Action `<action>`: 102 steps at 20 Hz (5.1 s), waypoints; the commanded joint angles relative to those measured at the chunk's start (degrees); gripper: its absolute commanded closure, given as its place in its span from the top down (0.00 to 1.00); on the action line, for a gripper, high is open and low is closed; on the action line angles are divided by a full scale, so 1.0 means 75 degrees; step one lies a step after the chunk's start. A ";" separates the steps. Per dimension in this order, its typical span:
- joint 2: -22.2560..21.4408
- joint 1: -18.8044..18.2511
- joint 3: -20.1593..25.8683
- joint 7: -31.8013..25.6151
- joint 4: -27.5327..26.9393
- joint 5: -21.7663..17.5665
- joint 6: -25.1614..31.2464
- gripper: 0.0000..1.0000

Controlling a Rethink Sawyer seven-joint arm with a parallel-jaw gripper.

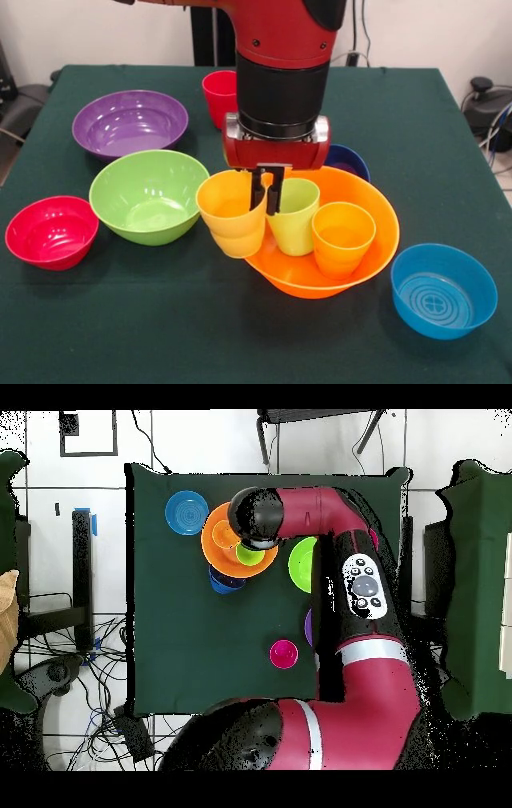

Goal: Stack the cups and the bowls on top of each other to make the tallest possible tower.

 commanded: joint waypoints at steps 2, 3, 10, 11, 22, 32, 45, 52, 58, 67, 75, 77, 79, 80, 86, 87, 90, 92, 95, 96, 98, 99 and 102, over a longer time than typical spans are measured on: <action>0.0173 0.0501 -0.0434 0.1745 0.1042 0.0244 -0.0560 0.00; 0.0185 0.0545 -0.0479 0.1768 0.1038 0.0271 -0.0576 0.00; 0.0188 0.0652 -0.0595 0.1700 0.1138 0.0574 -0.0678 0.00; 0.0197 0.0663 -0.0593 0.1707 0.1152 0.0615 -0.0686 0.00; 0.0422 0.0802 -0.0626 0.2038 0.1350 0.0953 -0.1268 0.00; 0.0551 0.1227 -0.1327 0.2298 0.1142 0.0626 -0.2342 0.00; 0.0796 0.1142 -0.1500 0.1708 0.0652 0.0795 -0.2469 0.00; 0.0825 0.0800 -0.0990 0.0985 0.0585 0.0931 -0.2069 1.00; 0.0744 0.0875 -0.0946 0.1167 0.0621 0.1234 -0.1554 1.00; 0.0580 0.0839 -0.0925 0.0877 0.0478 0.1393 -0.1033 1.00; 0.0079 0.0647 -0.0628 0.0714 0.1006 0.1641 -0.0882 1.00; 0.0043 0.0610 -0.0601 0.0670 0.0997 0.1651 -0.0853 1.00; -0.0023 0.0591 -0.0615 0.0640 0.1033 0.1660 -0.0838 1.00; -0.0060 0.0573 -0.0620 0.0600 0.1039 0.1665 -0.0800 1.00; -0.0353 0.0532 -0.0693 0.0516 0.1289 0.1580 -0.0685 1.00; -0.0416 0.0522 -0.0708 0.0509 0.1342 0.1568 -0.0661 1.00; -0.0593 0.0521 -0.0800 0.0567 0.1573 0.1507 -0.0691 1.00; -0.0743 0.0534 -0.0871 0.0628 0.1807 0.1455 -0.0792 1.00; -0.0995 0.0517 -0.0989 0.0719 0.2177 0.1410 -0.0878 1.00; -0.1129 0.0464 -0.0996 0.0734 0.2390 0.1429 -0.0913 1.00; -0.1417 0.0336 -0.1014 0.0606 0.2742 0.1347 -0.1070 1.00; -0.1574 0.0272 -0.1031 0.0535 0.2936 0.1298 -0.1143 1.00; -0.1902 0.0179 -0.1127 0.0403 0.3250 0.1122 -0.1226 1.00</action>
